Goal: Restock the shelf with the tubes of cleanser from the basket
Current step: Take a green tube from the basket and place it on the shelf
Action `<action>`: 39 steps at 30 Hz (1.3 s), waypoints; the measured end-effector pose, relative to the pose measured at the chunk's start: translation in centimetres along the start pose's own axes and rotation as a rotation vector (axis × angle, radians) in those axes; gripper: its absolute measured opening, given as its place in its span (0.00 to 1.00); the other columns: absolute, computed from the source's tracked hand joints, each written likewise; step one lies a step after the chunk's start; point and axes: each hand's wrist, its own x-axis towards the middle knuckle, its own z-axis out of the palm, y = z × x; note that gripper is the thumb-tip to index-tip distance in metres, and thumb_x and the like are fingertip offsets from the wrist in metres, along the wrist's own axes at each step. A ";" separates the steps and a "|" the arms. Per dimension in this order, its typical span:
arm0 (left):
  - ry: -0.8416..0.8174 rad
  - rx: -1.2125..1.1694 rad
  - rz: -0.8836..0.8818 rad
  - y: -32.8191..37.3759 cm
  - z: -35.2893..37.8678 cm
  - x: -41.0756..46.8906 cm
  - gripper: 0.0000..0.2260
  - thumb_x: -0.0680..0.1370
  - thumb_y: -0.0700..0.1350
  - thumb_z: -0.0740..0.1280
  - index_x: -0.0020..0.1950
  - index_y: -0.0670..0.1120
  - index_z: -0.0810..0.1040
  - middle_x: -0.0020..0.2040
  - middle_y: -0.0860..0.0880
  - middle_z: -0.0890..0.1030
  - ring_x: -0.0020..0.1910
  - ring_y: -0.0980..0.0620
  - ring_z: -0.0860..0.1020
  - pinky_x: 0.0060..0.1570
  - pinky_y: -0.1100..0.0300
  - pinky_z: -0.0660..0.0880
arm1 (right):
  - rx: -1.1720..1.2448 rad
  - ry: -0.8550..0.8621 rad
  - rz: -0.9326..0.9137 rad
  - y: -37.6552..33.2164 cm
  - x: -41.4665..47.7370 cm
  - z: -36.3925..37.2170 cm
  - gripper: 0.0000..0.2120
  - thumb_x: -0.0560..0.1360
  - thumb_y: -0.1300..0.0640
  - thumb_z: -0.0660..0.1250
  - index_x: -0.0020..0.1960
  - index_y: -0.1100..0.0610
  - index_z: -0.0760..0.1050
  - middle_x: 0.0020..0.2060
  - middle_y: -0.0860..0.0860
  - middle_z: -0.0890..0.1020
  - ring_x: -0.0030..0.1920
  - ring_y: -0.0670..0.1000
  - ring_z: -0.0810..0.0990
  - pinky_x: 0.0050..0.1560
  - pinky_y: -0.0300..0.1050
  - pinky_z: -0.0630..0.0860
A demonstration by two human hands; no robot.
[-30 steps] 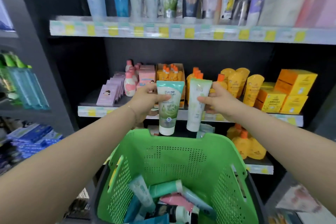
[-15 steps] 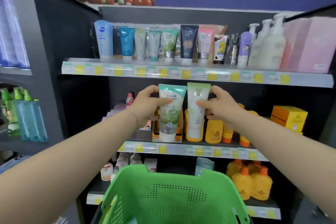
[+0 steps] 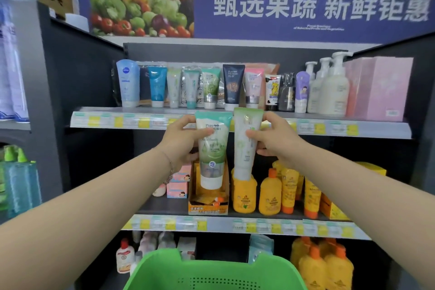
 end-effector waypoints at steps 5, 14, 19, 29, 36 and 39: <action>0.039 0.028 0.048 1.0 0.2 0.5 0.13 0.75 0.39 0.72 0.59 0.44 0.76 0.48 0.45 0.85 0.48 0.46 0.84 0.51 0.46 0.80 | -0.013 -0.004 -0.009 -0.4 1.0 -0.4 0.11 0.78 0.60 0.68 0.58 0.54 0.71 0.51 0.58 0.82 0.51 0.56 0.82 0.43 0.47 0.80; 0.127 0.059 0.125 3.3 -0.6 0.7 0.13 0.75 0.39 0.71 0.59 0.44 0.76 0.49 0.47 0.85 0.47 0.49 0.85 0.49 0.49 0.81 | 0.004 0.008 -0.069 -1.8 2.8 0.8 0.11 0.78 0.61 0.67 0.58 0.56 0.70 0.53 0.58 0.80 0.49 0.55 0.80 0.37 0.44 0.78; 0.163 0.118 0.178 5.3 -1.5 1.4 0.12 0.75 0.41 0.71 0.58 0.45 0.76 0.51 0.48 0.85 0.48 0.50 0.84 0.42 0.55 0.80 | 0.046 0.010 -0.104 -3.1 4.2 2.0 0.11 0.77 0.62 0.68 0.58 0.57 0.71 0.54 0.56 0.80 0.51 0.55 0.81 0.42 0.48 0.81; 0.171 0.140 0.270 10.6 -2.4 4.9 0.09 0.76 0.41 0.71 0.54 0.47 0.76 0.49 0.47 0.83 0.41 0.50 0.83 0.40 0.55 0.82 | 0.056 0.110 -0.207 -7.3 9.0 3.3 0.09 0.76 0.61 0.69 0.52 0.52 0.71 0.53 0.56 0.81 0.47 0.56 0.82 0.41 0.51 0.82; 0.150 0.156 0.284 12.3 -3.2 8.4 0.12 0.76 0.42 0.71 0.58 0.45 0.76 0.50 0.46 0.84 0.42 0.48 0.83 0.46 0.50 0.82 | 0.028 0.219 -0.226 -8.8 12.8 3.3 0.10 0.76 0.59 0.69 0.48 0.50 0.68 0.51 0.52 0.80 0.50 0.57 0.82 0.49 0.58 0.82; 0.170 0.138 0.307 12.6 -4.1 10.1 0.10 0.76 0.41 0.71 0.56 0.46 0.76 0.45 0.49 0.84 0.35 0.53 0.82 0.37 0.57 0.82 | -0.002 0.221 -0.218 -9.2 14.5 3.9 0.11 0.77 0.60 0.69 0.53 0.53 0.68 0.52 0.53 0.80 0.51 0.57 0.82 0.49 0.59 0.82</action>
